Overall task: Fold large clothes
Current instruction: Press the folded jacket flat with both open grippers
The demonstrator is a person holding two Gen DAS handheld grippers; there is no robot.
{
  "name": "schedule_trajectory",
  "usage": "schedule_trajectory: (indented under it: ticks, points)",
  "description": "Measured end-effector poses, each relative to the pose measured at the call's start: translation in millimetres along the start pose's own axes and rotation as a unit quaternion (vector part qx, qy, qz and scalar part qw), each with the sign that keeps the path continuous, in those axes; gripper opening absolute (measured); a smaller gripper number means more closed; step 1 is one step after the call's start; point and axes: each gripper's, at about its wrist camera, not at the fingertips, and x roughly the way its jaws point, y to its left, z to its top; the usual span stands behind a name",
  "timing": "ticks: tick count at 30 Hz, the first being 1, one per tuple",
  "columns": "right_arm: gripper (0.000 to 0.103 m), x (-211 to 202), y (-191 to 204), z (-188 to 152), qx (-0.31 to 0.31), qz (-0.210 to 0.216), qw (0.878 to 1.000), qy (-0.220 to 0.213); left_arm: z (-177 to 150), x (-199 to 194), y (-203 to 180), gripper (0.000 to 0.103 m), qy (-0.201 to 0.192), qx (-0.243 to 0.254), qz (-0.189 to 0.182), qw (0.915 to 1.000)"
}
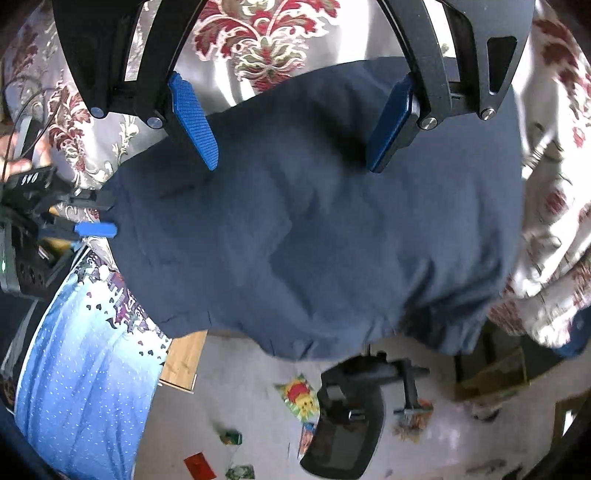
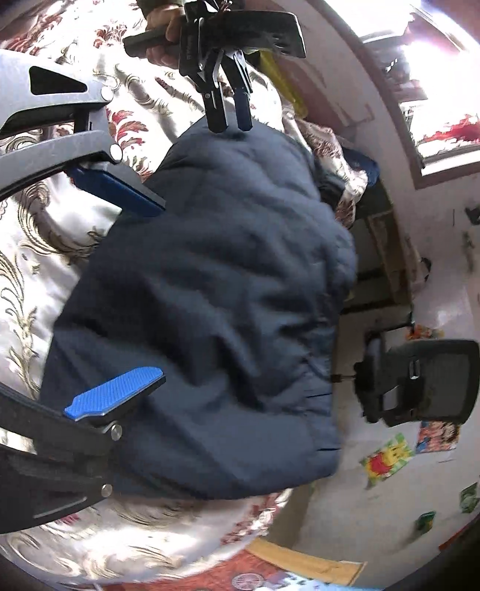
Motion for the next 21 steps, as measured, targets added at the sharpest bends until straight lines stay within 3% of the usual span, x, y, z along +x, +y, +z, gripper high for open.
schedule_trajectory:
  ticks: [4,10,21]
  points:
    - [0.062,20.9,-4.1,-14.1,0.014,-0.012,0.999,0.028,5.2,17.9,-6.8,0.078,0.011,0.016,0.025,0.9995]
    - [0.061,42.5,-2.2,-15.3,0.002,-0.033,0.999,0.019,6.7,41.9,-12.5,0.086,0.013,0.035,0.051,0.998]
    - [0.06,70.9,-25.6,37.6,0.027,-0.055,0.998,-0.033,36.0,56.7,9.5,0.089,-0.013,0.019,0.066,0.9976]
